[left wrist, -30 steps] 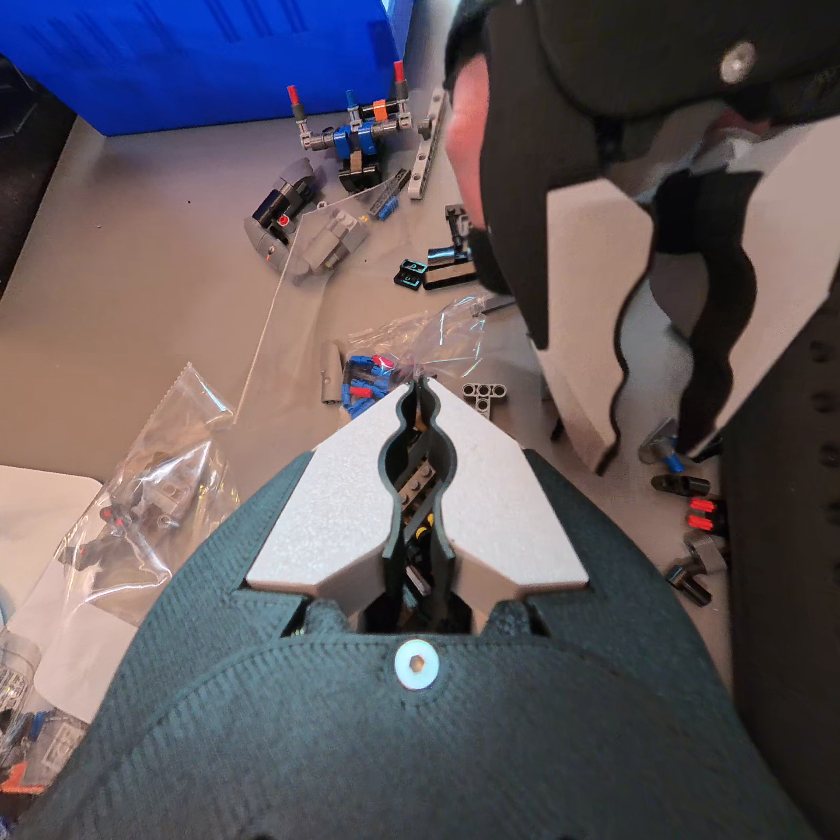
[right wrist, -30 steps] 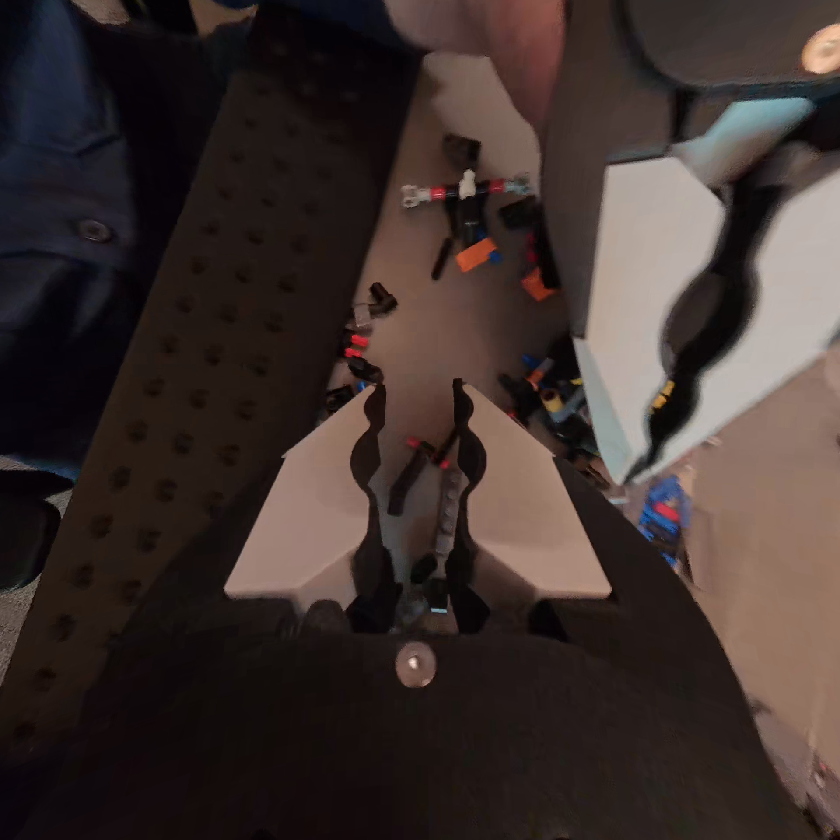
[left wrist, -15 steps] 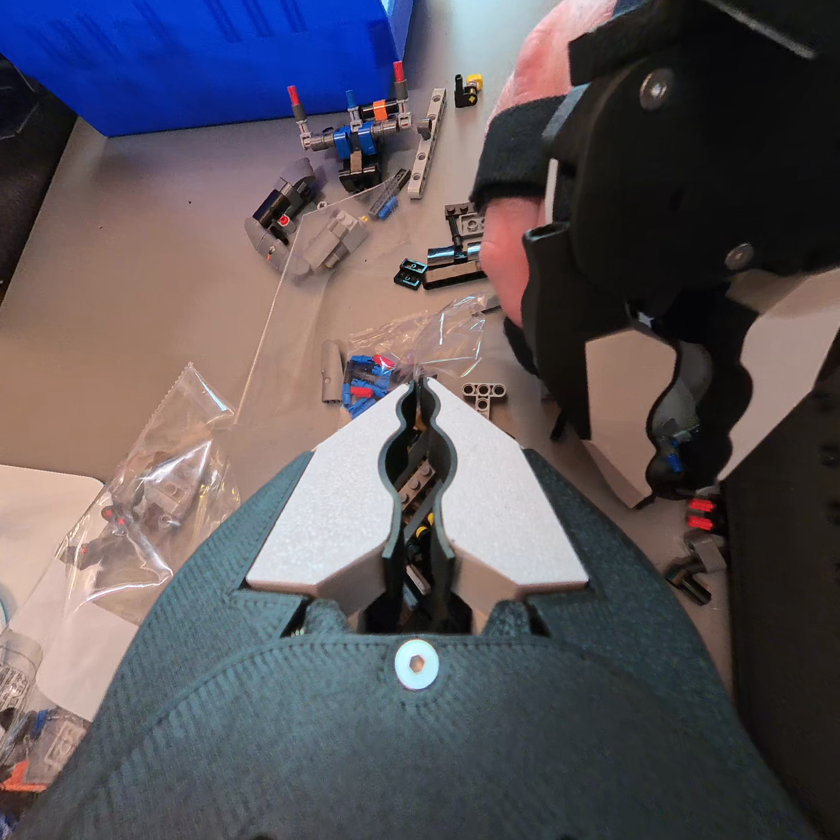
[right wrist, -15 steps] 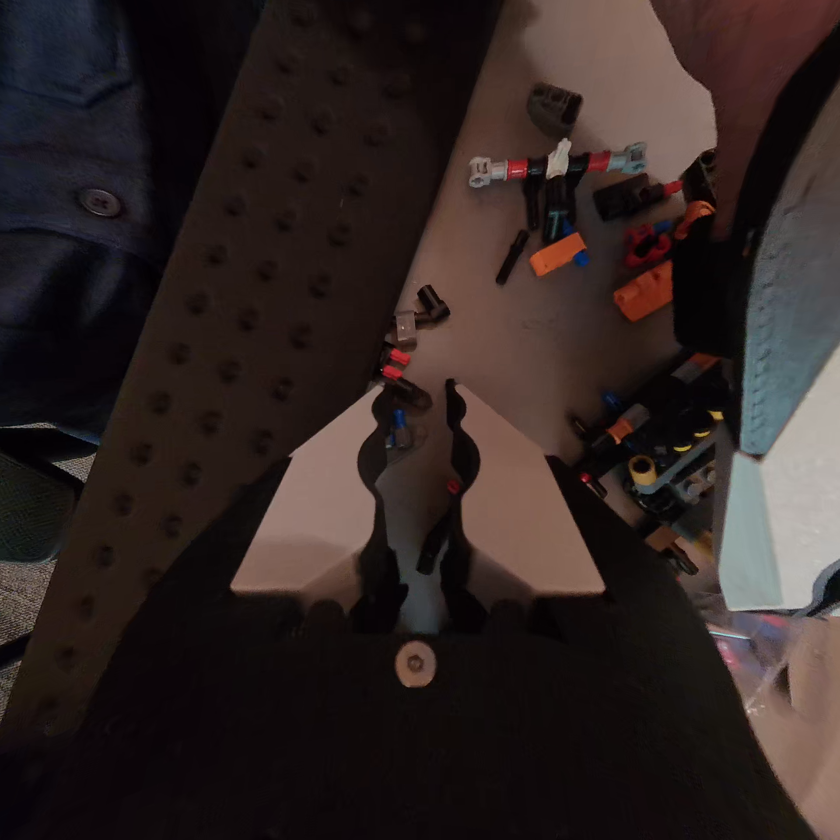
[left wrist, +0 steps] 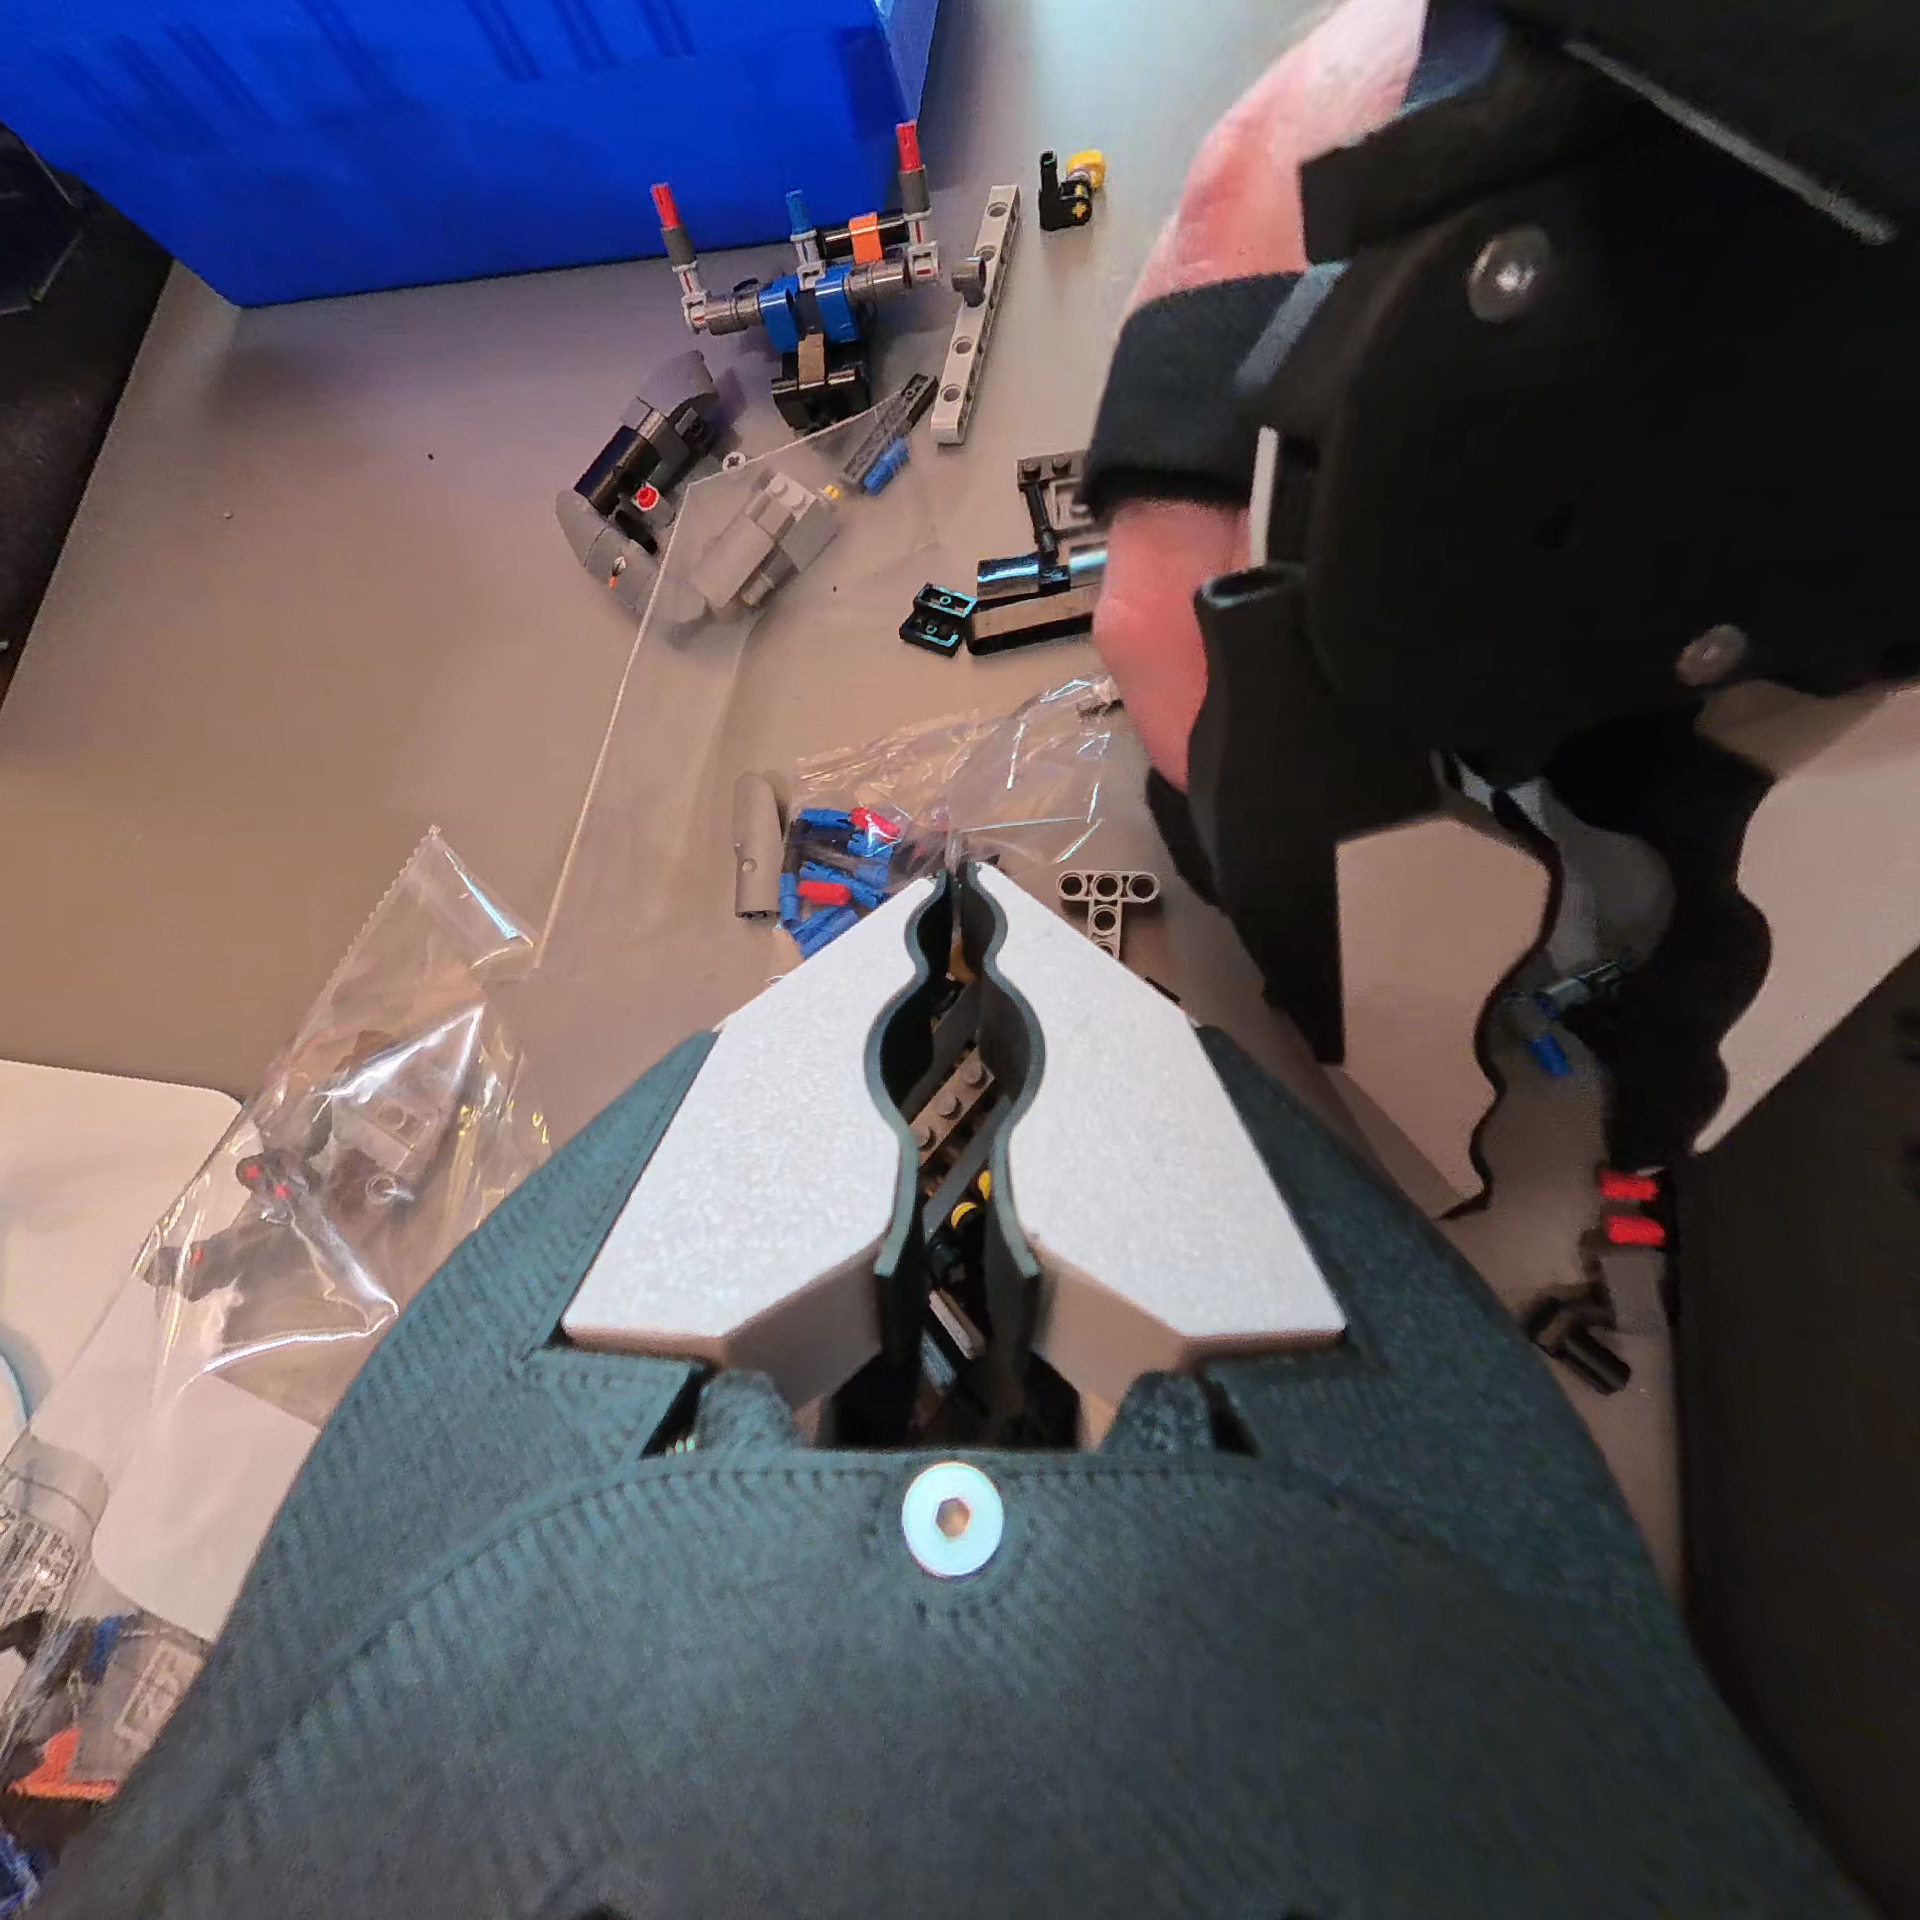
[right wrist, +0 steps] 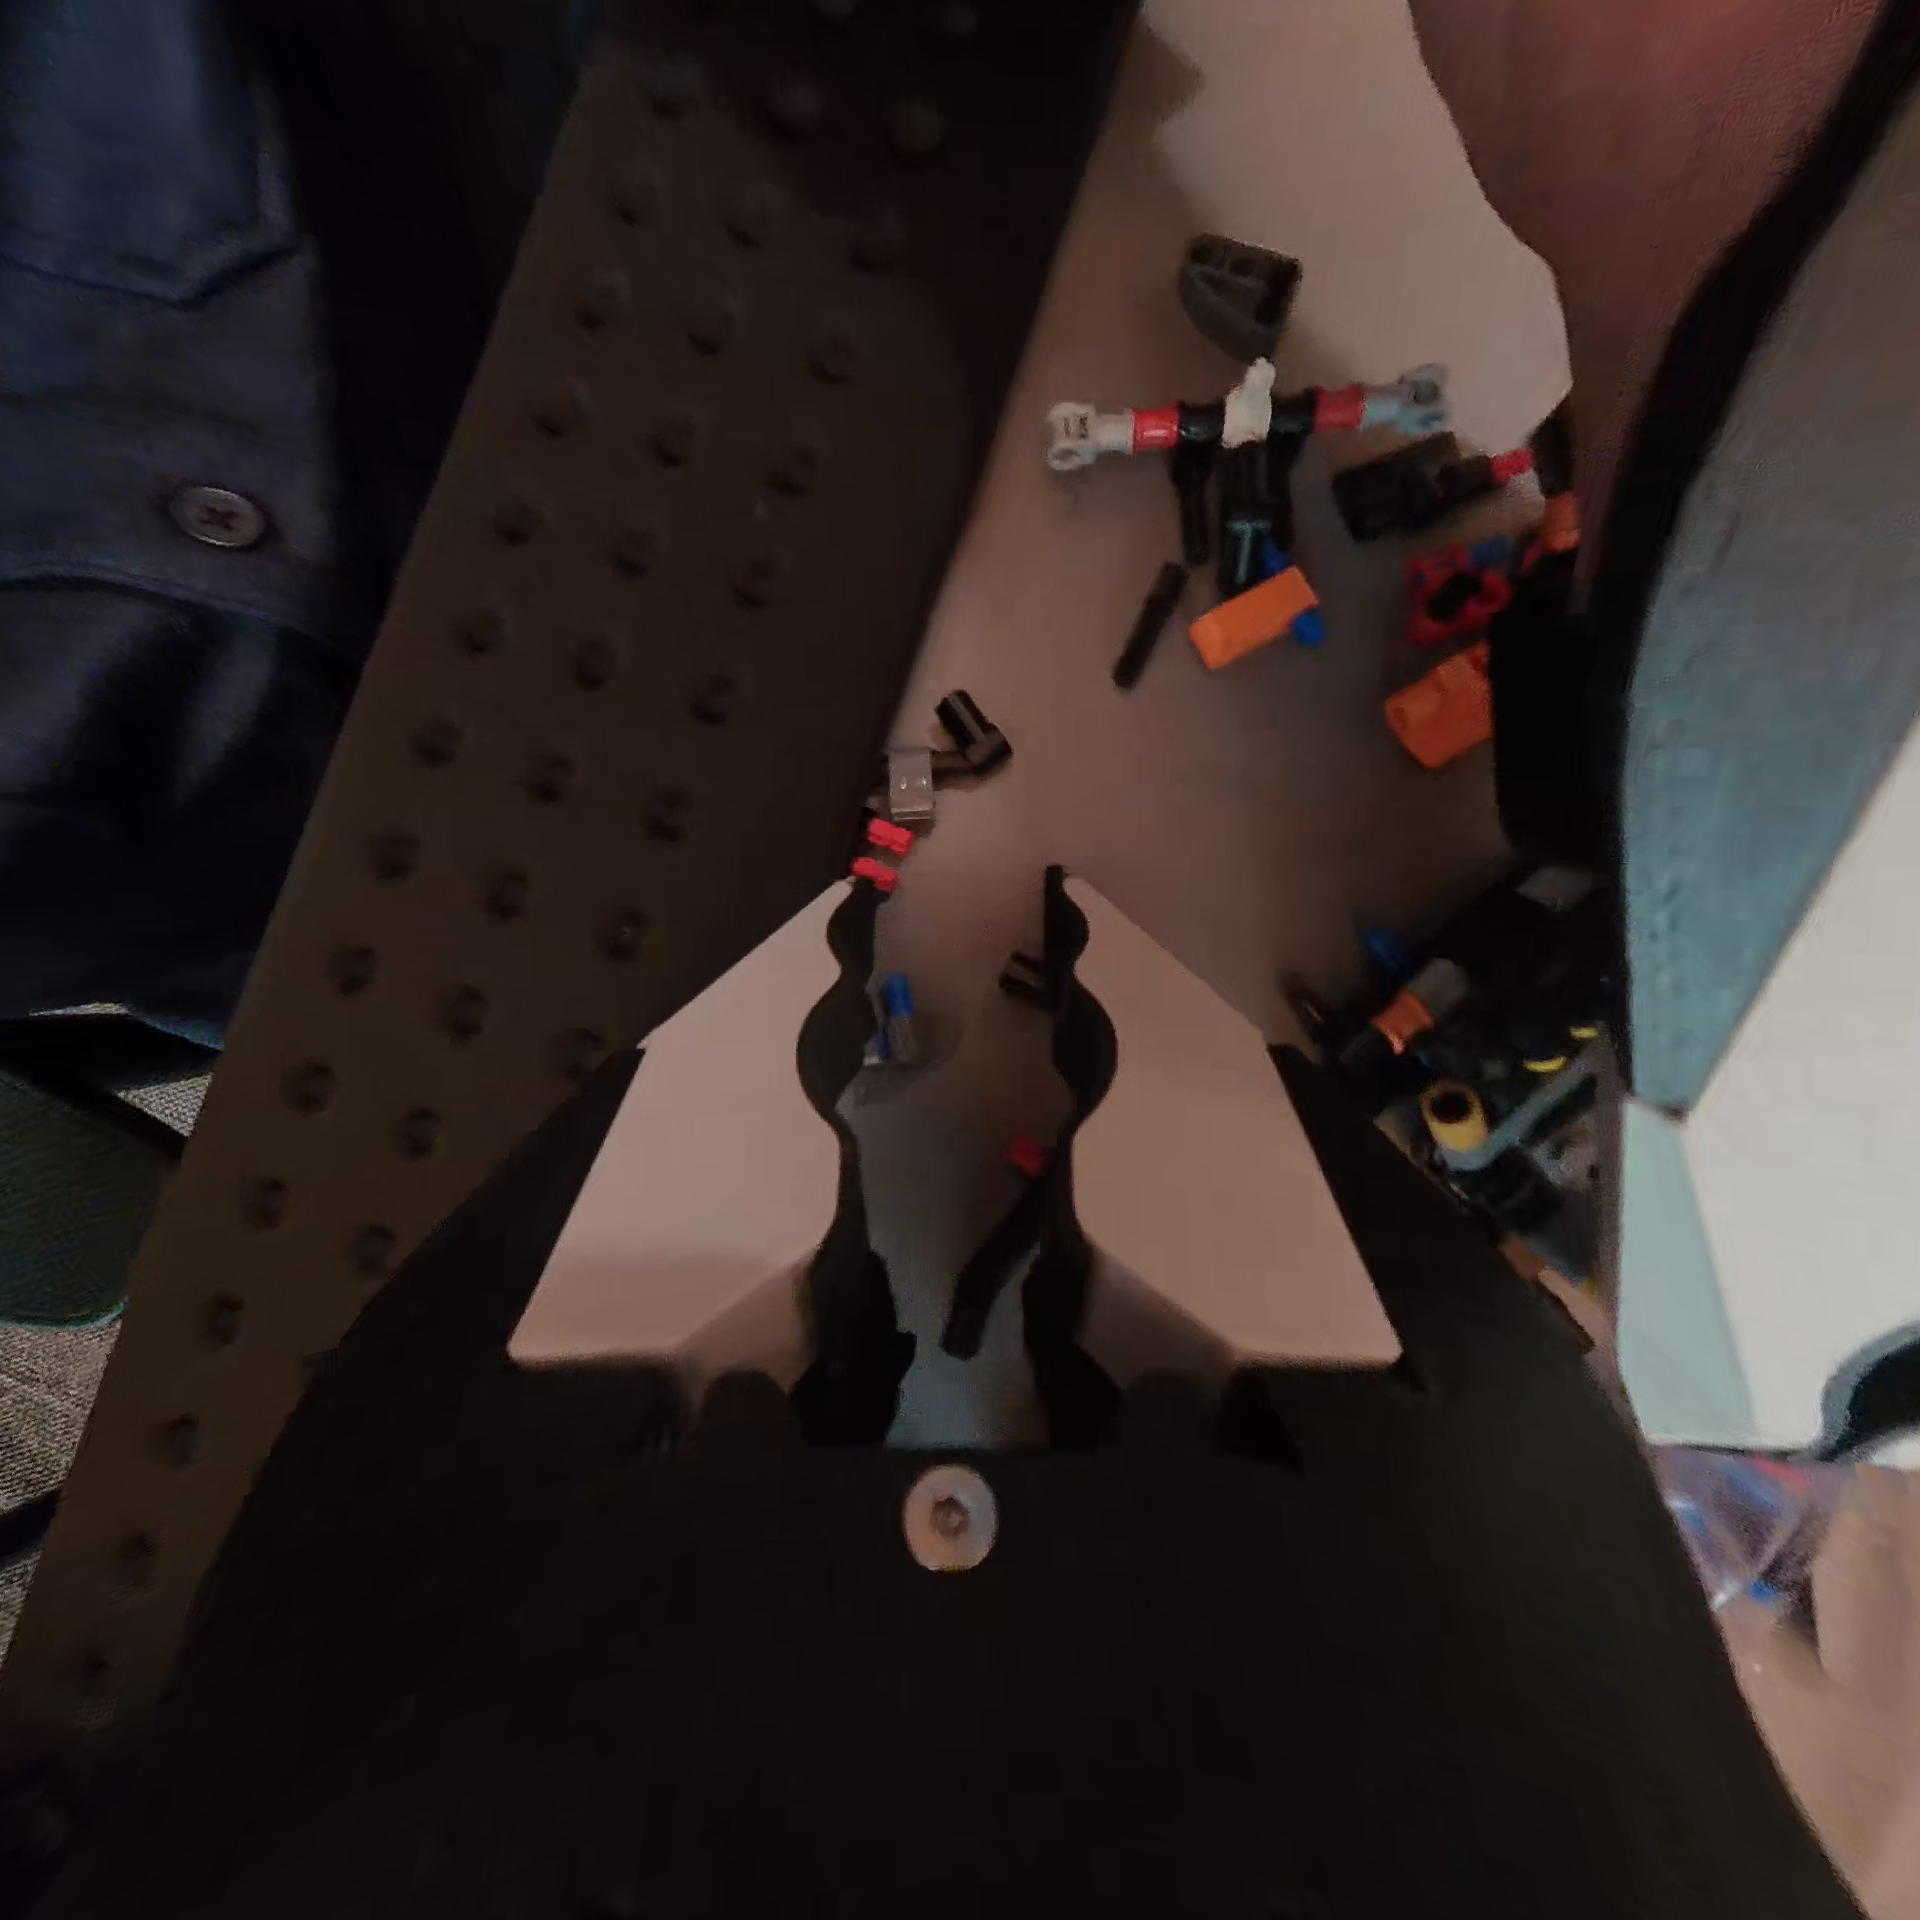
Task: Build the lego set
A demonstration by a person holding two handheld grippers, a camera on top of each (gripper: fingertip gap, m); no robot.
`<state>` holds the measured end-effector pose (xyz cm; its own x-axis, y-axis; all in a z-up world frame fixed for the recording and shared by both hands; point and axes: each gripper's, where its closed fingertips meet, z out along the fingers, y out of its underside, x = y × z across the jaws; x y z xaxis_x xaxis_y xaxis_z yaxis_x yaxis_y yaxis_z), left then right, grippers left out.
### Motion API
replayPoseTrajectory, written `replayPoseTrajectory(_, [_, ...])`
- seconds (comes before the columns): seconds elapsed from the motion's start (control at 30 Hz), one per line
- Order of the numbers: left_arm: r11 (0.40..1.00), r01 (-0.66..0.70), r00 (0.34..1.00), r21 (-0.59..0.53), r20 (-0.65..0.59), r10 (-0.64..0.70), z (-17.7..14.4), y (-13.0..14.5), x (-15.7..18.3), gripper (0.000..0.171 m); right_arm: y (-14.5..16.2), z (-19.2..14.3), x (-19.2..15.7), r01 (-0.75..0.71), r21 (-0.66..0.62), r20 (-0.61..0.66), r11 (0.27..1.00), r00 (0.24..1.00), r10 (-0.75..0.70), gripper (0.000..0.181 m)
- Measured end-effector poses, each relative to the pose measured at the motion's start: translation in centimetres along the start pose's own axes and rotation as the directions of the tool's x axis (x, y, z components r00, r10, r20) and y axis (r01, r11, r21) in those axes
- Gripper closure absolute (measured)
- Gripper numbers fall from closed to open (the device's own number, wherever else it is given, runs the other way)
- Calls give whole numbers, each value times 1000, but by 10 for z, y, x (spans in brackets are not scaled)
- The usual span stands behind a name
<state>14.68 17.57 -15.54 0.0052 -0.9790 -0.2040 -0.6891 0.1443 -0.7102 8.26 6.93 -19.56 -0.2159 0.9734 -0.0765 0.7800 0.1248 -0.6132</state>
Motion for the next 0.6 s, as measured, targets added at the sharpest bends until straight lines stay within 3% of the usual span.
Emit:
replayPoseTrajectory(0.13, [1000, -1, 1000, -3, -1, 1, 1, 0, 0, 171, -3, 3, 2, -7, 6, -2, 1000, 1000, 7, 154])
replayPoseTrajectory(0.27, [1000, 1, 1000, -5, -1, -1, 1, 1, 0, 171, -2, 3, 10, -16, -5, -49, 1000, 999, 15, 169])
replayPoseTrajectory(0.4, [1000, 0, 1000, -7, -3, 0, 2, 1, 0, 171, 1, -1, 17, -42, -6, -71, 999, 997, 42, 163])
replayPoseTrajectory(0.5, [1000, -4, 1000, -11, -3, 4, 2, 2, 1, 171, -4, 1, 8, -38, 20, -19, 999, 999, 38, 151])
replayPoseTrajectory(0.6, [1000, -10, 1000, -15, -1, 9, 2, 2, 1, 171, -13, 3, 2, -30, 59, 14, 998, 999, 29, 150])
